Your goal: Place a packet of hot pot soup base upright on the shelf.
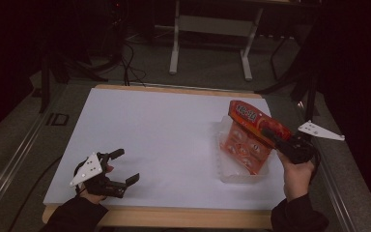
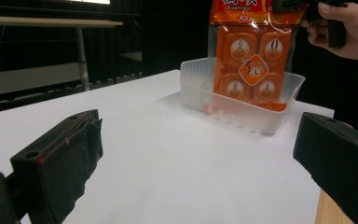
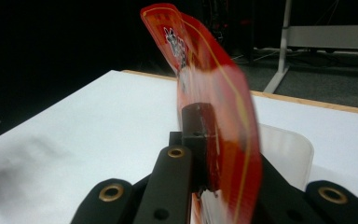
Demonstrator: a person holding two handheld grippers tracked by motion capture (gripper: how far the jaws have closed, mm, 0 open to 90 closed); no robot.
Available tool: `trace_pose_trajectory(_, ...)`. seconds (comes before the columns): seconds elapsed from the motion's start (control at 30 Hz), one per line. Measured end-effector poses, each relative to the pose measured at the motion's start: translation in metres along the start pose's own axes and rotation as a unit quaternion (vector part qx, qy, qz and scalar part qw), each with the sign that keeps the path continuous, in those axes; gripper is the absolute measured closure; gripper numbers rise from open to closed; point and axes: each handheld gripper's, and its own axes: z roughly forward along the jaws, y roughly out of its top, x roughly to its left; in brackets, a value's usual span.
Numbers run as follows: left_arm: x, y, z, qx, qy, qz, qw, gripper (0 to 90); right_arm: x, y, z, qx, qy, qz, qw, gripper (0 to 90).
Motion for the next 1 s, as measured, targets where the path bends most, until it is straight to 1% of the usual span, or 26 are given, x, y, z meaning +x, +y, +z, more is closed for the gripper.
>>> trace_pose_trajectory(0.1,0.000,0.000,0.000,0.001,0.000,0.000,1.0000,2.0,-0.001,0.000,0.001,0.002,-0.002,-0.003,1.0000,90.0)
trace_pose_trajectory(0.13,0.000,-0.001,0.001,0.001,-0.001,-0.004,1.0000,2.1,-0.001,0.001,0.003,0.004,-0.006,-0.007,0.9999,90.0)
trace_pose_trajectory(0.2,0.000,-0.002,0.001,0.002,-0.001,-0.003,1.0000,2.1,-0.002,0.002,0.004,0.006,-0.015,-0.010,0.9998,90.0)
trace_pose_trajectory(0.27,0.000,-0.002,0.001,0.002,-0.001,-0.003,1.0000,2.1,-0.003,0.002,0.005,0.006,-0.018,-0.010,0.9998,90.0)
trace_pose_trajectory(0.3,0.000,-0.002,0.001,0.002,-0.001,-0.003,1.0000,2.1,-0.004,0.002,0.006,0.005,-0.026,-0.011,0.9996,90.0)
trace_pose_trajectory(0.33,0.001,-0.002,0.000,0.001,-0.001,-0.006,1.0000,2.1,-0.004,0.002,0.006,0.005,-0.026,-0.011,0.9996,90.0)
trace_pose_trajectory(0.37,0.001,-0.002,0.000,0.001,-0.001,-0.008,1.0000,2.1,-0.009,0.003,0.008,0.006,-0.034,-0.010,0.9994,89.9)
trace_pose_trajectory(0.43,0.002,-0.002,0.000,0.000,0.000,-0.009,1.0000,2.1,-0.013,0.003,0.009,0.005,-0.038,-0.004,0.9993,89.2)
trace_pose_trajectory(0.5,0.002,-0.002,0.000,0.000,0.000,-0.010,1.0000,2.1,-0.017,0.003,0.010,0.007,-0.036,0.007,0.9993,87.2)
trace_pose_trajectory(0.6,0.002,-0.003,0.001,0.002,-0.001,-0.012,0.9999,2.1,-0.021,0.002,0.011,0.014,-0.048,0.008,0.9987,86.9)
trace_pose_trajectory(0.67,0.002,-0.003,0.001,0.002,-0.003,-0.012,0.9999,2.1,-0.026,0.000,0.011,0.014,-0.047,0.014,0.9987,87.3)
trace_pose_trajectory(0.73,0.002,-0.003,0.002,0.004,-0.004,-0.013,0.9999,2.1,-0.029,0.000,0.011,0.015,-0.051,0.016,0.9985,87.3)
trace_pose_trajectory(0.8,0.002,-0.004,0.002,0.004,-0.004,-0.014,0.9999,2.1,-0.034,-0.001,0.012,0.017,-0.052,0.022,0.9983,86.8)
trace_pose_trajectory(0.93,0.002,-0.004,0.003,0.005,-0.004,-0.015,0.9999,2.1,-0.041,-0.003,0.012,0.014,-0.058,0.034,0.9977,81.4)
trace_pose_trajectory(0.97,0.002,-0.004,0.003,0.005,-0.005,-0.017,0.9998,2.1,-0.042,-0.004,0.013,0.015,-0.061,0.036,0.9974,78.9)
trace_pose_trajectory(1.0,0.002,-0.004,0.002,0.005,-0.005,-0.018,0.9998,2.1,-0.044,-0.005,0.013,0.018,-0.064,0.038,0.9971,78.5)
